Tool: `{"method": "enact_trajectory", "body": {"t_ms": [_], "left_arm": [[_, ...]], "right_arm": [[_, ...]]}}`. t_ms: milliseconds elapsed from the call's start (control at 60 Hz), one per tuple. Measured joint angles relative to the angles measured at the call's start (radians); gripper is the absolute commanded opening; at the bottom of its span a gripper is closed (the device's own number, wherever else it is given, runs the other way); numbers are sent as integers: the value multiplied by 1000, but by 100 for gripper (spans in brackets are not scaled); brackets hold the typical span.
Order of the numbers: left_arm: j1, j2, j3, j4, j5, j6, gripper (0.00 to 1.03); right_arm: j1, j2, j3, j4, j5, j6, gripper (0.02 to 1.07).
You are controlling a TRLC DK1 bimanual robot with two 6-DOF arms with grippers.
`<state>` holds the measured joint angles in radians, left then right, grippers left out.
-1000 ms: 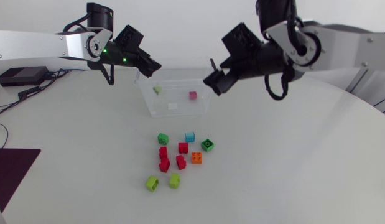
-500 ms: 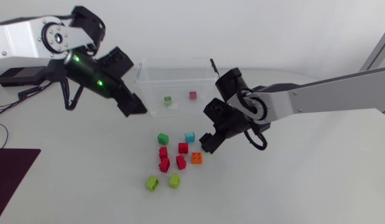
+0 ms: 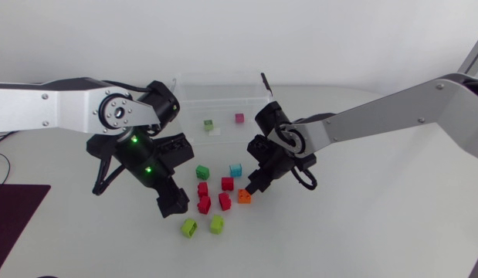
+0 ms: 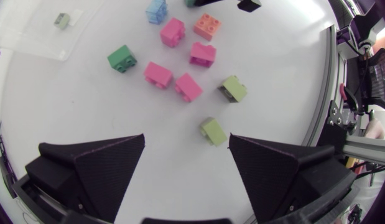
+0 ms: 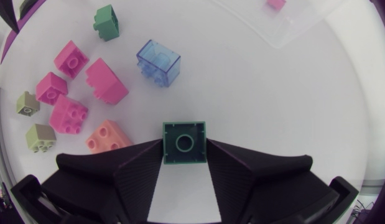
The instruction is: Pick up the duplo bricks and place them in the container
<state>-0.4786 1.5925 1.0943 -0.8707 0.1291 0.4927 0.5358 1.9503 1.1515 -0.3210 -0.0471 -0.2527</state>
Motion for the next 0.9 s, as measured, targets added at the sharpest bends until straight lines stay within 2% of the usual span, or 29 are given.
{"method": "enact_trajectory", "body": {"t_ms": [150, 333, 400, 450, 467, 483, 517, 567, 700, 767, 900], "left_arm": [[-40, 56, 0, -71, 0, -57, 94], [-82, 127, 0, -64, -6, -129, 92], [-101, 170, 0, -29, -34, -170, 89], [-108, 190, -2, -9, -38, -183, 80], [-109, 195, -3, -1, -39, -186, 74], [-111, 204, -5, 11, -42, -190, 73], [-113, 216, -11, 31, -53, -198, 54], [-113, 232, -21, 51, -59, -206, 37], [-113, 252, -44, 67, -76, -213, 23], [-111, 254, -44, 44, -78, -213, 20], [-83, 251, -47, -41, -51, -201, 20]], "right_arm": [[0, -5, 0, -13, 0, 0, 28], [-10, -82, -1, -41, 5, 3, 28], [-30, -176, -1, -52, 9, 3, 28], [-40, -219, -1, -58, 11, 3, 28], [-43, -232, -1, -61, 11, 3, 28], [-49, -253, -1, -65, 12, 3, 28], [-56, -286, -1, -72, 16, 3, 28], [-63, -327, 0, -76, 18, 3, 28], [-76, -396, 51, -84, 18, 3, 28], [-82, -400, 104, -82, 5, 3, 28], [-89, -378, 201, -46, -37, 3, 28]]}}
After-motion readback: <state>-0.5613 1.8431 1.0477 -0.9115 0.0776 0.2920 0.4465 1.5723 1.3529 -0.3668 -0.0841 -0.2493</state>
